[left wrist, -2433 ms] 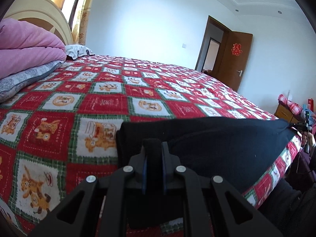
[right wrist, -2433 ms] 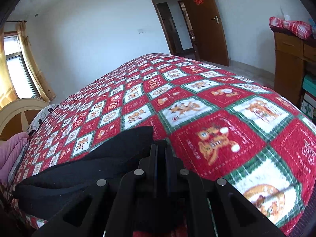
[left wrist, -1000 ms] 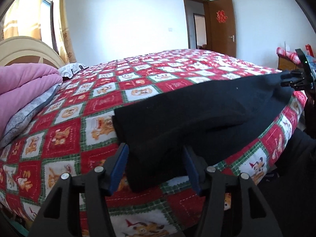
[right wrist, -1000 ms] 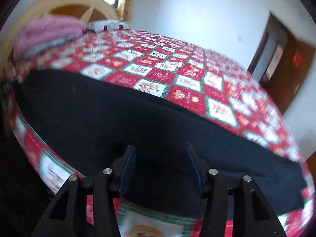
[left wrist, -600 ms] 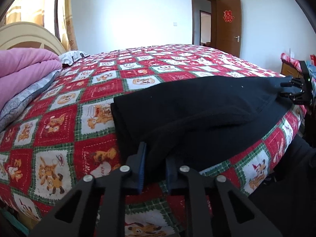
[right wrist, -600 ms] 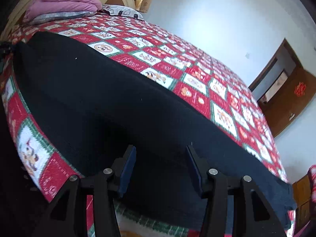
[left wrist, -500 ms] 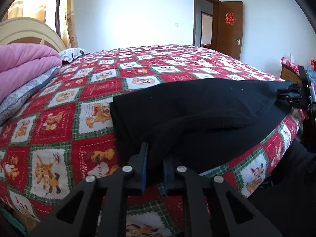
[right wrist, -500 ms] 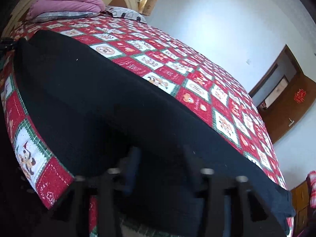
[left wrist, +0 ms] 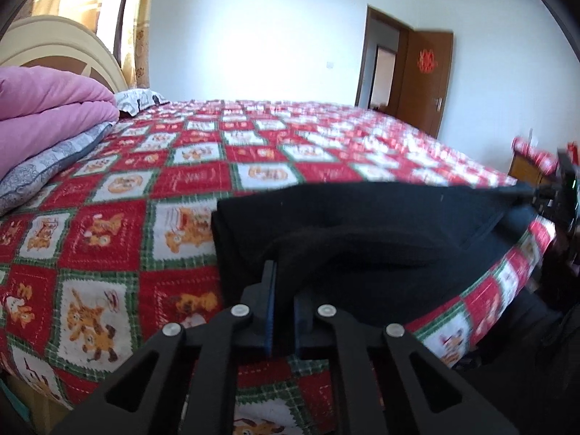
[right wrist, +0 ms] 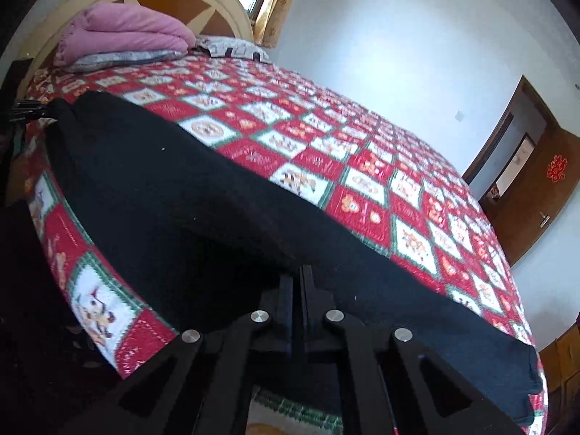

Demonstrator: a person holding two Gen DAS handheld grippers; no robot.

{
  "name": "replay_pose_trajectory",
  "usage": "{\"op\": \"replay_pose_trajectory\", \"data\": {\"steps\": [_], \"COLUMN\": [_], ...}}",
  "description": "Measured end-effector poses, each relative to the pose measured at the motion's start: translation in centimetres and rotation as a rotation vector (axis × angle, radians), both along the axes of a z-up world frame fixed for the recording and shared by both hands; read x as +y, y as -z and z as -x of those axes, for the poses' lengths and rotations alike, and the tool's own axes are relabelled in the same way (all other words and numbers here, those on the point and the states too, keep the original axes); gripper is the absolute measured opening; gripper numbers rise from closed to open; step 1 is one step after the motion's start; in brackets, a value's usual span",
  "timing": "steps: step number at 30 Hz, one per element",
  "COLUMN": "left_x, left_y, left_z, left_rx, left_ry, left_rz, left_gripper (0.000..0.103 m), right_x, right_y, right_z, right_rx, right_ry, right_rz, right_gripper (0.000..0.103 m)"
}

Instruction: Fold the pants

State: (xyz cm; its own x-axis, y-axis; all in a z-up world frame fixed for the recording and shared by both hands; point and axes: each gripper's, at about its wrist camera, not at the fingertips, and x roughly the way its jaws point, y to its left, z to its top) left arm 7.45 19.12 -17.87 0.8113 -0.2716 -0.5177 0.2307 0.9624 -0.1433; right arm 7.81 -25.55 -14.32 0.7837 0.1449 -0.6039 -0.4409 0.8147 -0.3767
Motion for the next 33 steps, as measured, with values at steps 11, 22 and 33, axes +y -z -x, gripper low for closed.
{"op": "replay_pose_trajectory", "data": {"steps": [11, 22, 33], "left_x": [1.9, 2.2, 1.8], "left_y": [1.3, 1.5, 3.6], "left_z": [0.4, 1.2, 1.6], "left_rx": [0.000, -0.015, 0.010], "left_ry": [0.014, 0.026, 0.055], "left_rz": [0.066, 0.039, -0.009], "left_gripper": [0.008, 0.008, 0.015], "right_x": [1.3, 0.2, 0.4], "right_y": [4.1, 2.0, 5.0], "right_z": [1.0, 2.4, 1.5], "right_rx": [0.036, 0.032, 0.122], "right_ry": [-0.021, -0.021, -0.007], "right_rz": [0.142, -0.002, 0.046], "right_gripper": [0.003, 0.003, 0.003]}}
